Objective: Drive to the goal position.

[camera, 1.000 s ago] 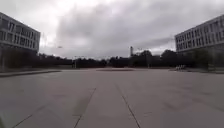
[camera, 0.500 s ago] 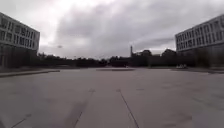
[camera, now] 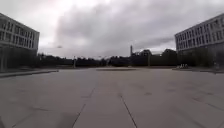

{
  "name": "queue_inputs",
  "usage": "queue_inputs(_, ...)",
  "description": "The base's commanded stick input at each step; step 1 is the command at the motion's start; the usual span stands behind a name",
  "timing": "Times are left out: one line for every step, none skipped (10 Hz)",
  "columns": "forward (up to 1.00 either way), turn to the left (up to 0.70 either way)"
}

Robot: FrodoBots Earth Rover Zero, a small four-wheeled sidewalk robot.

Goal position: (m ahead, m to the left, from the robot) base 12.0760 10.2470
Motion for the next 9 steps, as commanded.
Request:
queue_inputs(0.7, 0.02)
queue_inputs(0.7, 0.01)
queue_inputs(0.7, 0.01)
queue_inputs(0.7, 0.01)
queue_inputs(0.7, 0.01)
queue_inputs(0.7, 0.01)
queue_inputs(0.7, 0.01)
queue_inputs(0.7, 0.02)
queue_inputs(0.7, 0.02)
